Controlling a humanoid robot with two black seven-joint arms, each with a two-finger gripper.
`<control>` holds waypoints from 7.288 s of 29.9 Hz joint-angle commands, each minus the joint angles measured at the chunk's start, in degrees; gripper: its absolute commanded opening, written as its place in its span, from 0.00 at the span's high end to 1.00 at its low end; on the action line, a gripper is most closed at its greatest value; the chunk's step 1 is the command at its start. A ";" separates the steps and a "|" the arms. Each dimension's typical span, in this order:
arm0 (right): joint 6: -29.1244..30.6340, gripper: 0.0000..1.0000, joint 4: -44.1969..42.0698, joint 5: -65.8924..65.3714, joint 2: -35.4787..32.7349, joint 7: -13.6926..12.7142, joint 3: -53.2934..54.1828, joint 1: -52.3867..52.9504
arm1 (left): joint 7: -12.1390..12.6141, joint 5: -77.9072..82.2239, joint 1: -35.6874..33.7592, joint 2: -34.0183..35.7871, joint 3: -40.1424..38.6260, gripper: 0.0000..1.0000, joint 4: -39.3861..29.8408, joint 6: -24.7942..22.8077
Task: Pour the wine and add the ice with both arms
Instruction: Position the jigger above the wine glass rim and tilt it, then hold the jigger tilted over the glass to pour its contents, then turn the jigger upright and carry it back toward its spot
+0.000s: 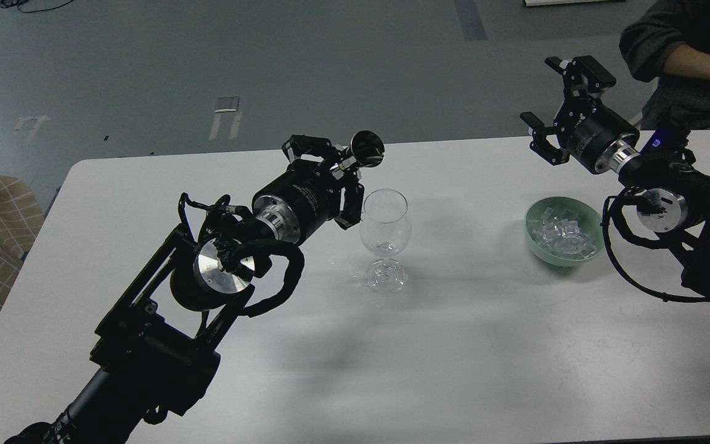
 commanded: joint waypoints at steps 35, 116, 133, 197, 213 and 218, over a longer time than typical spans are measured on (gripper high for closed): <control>0.00 0.00 0.08 0.00 0.09 -0.01 0.09 0.07 | -0.68 9.34 -0.01 -0.08 0.07 0.92 -0.18 -0.84; 0.00 0.00 -0.01 0.00 0.44 -0.01 0.09 -0.02 | -5.25 30.61 0.52 0.98 6.40 0.92 -0.70 -6.20; 0.00 0.00 -0.01 0.00 0.53 -0.01 0.00 -0.11 | -8.23 39.48 0.78 1.42 7.63 0.92 -0.09 -6.20; -0.09 0.00 -0.18 0.00 1.23 -0.01 0.00 -0.20 | 6.26 -0.94 16.25 3.00 -29.63 0.88 1.49 0.00; -0.09 0.00 -0.01 0.00 1.23 -0.01 -0.09 -0.20 | 3.01 -6.74 18.18 3.00 -35.70 0.88 18.54 -13.32; -0.09 0.00 -0.01 0.00 1.23 -0.01 -0.18 -0.28 | 1.52 -9.10 18.27 2.83 -35.96 0.88 18.98 -14.37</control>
